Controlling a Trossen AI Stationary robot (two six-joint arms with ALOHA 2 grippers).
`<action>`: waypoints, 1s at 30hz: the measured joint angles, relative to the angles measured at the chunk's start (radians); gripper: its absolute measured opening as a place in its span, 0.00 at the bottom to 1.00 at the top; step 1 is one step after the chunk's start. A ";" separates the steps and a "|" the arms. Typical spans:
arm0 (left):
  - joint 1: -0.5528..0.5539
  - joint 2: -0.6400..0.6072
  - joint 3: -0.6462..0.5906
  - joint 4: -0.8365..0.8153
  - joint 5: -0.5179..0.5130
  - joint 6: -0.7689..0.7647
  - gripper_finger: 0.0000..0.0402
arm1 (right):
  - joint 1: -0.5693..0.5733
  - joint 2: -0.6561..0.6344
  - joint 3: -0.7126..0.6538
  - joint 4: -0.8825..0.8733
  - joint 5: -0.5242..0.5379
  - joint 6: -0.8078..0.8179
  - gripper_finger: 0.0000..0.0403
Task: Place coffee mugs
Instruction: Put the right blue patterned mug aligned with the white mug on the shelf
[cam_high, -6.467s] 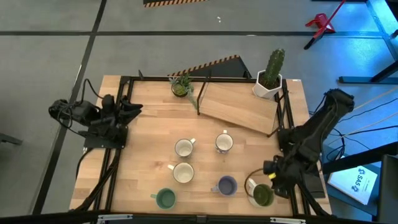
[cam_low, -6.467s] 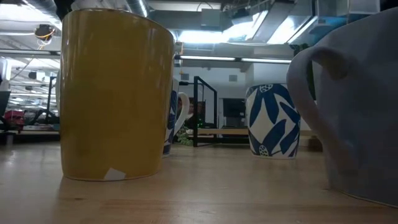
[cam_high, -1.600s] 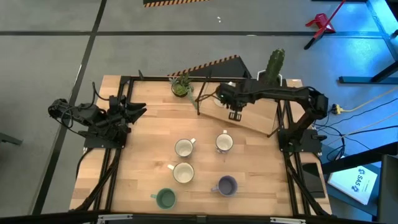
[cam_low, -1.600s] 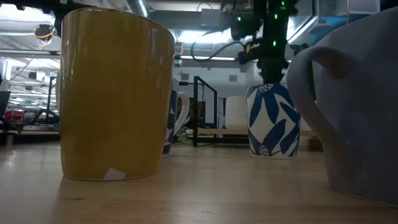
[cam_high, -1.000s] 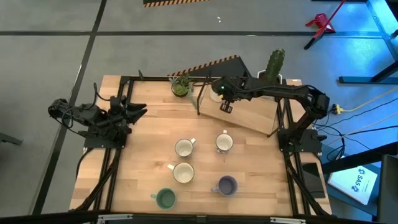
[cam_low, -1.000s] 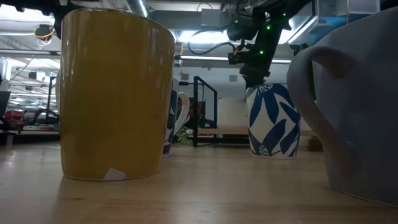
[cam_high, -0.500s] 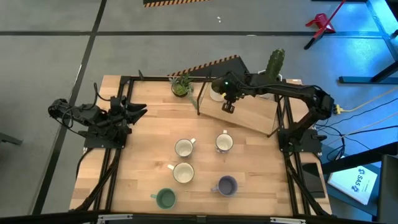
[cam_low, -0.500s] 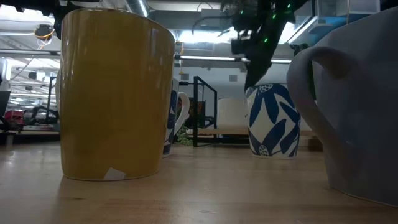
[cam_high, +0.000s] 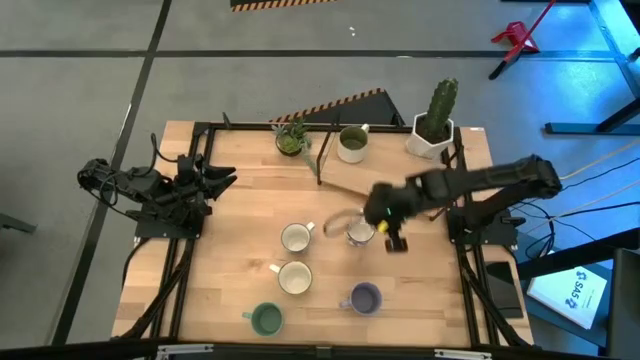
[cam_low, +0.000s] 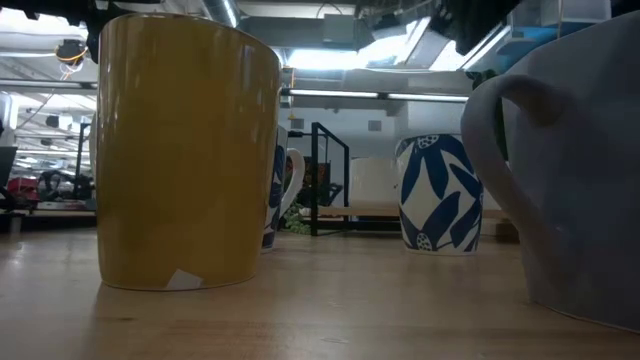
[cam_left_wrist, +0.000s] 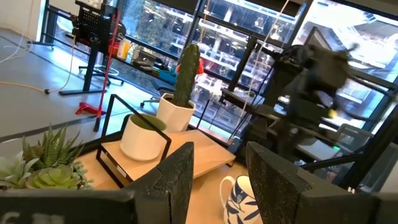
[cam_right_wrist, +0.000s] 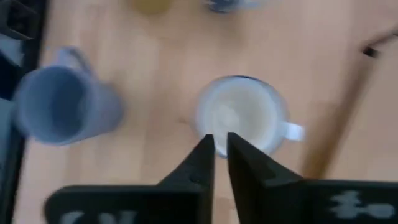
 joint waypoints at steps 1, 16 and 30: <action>0.000 0.000 0.000 -0.001 0.000 0.000 0.35 | 0.032 0.012 0.000 0.019 0.016 0.015 0.14; 0.000 0.000 0.000 -0.071 0.000 0.000 0.35 | 0.115 0.228 -0.002 0.072 0.098 -0.049 0.48; 0.000 0.000 0.000 -0.071 0.000 0.000 0.35 | 0.093 0.342 -0.002 0.019 0.133 -0.059 0.20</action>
